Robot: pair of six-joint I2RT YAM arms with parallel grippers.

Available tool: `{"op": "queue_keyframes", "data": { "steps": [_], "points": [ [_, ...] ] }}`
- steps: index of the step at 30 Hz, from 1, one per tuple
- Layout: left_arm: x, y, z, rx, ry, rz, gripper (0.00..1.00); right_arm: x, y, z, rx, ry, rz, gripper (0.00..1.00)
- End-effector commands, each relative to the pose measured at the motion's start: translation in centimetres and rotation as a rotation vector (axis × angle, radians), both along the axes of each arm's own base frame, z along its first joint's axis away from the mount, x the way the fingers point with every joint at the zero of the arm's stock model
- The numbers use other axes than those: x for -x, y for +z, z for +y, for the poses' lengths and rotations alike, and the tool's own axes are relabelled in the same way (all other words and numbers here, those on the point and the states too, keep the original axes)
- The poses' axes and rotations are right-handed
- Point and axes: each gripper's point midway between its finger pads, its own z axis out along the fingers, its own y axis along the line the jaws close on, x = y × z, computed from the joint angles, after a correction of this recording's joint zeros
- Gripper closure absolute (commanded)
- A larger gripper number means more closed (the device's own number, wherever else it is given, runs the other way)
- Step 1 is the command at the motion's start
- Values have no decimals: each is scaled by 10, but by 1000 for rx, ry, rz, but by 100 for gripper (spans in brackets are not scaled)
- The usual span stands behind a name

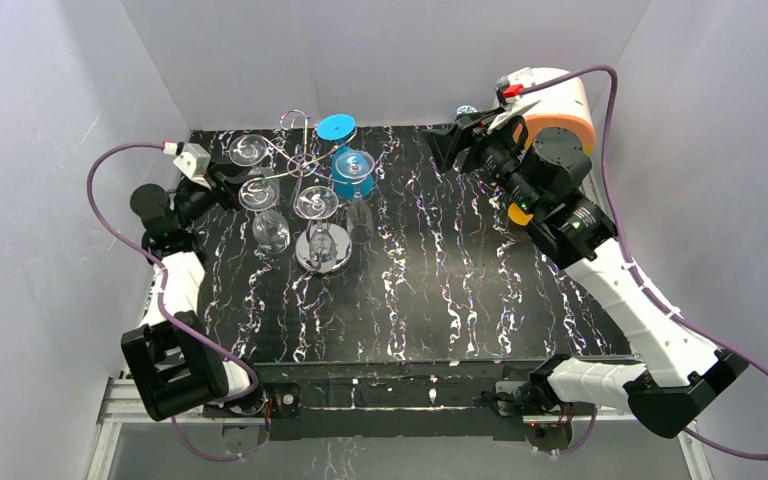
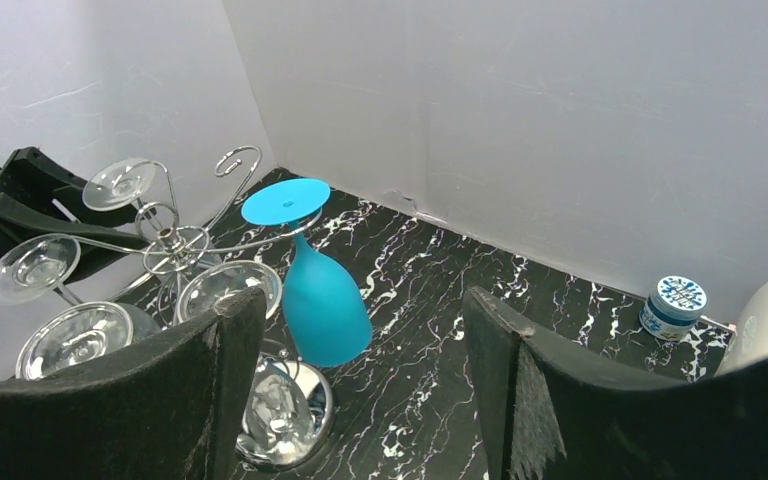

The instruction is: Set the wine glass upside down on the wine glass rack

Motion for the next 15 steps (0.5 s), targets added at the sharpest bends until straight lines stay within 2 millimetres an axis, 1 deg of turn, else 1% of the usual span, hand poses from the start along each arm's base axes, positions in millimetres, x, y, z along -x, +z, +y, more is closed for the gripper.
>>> {"op": "queue_keyframes", "data": {
  "steps": [1, 2, 4, 7, 9, 11, 15],
  "points": [
    [17, 19, 9, -61, -17, 11, 54, 2, 28, -1, -37, -7, -60, 20],
    [16, 4, 13, -71, 11, 89, 53, 1, 27, -1, -34, -6, -56, 20],
    [16, -11, 24, -164, 66, 142, 53, -1, 24, 0, -29, -11, -49, 20],
    [17, -23, 44, -236, 179, 222, 52, -4, 18, 3, -28, -7, -35, 20],
    [19, -22, 57, -265, 265, 259, 52, -5, 16, 5, -32, -4, -27, 20],
    [22, -15, 66, -279, 324, 272, 51, -7, 13, 6, -39, -10, -13, 20],
    [21, 7, 84, -262, 456, 272, 49, -18, -6, 1, -63, -77, 75, 15]
  ]
}}
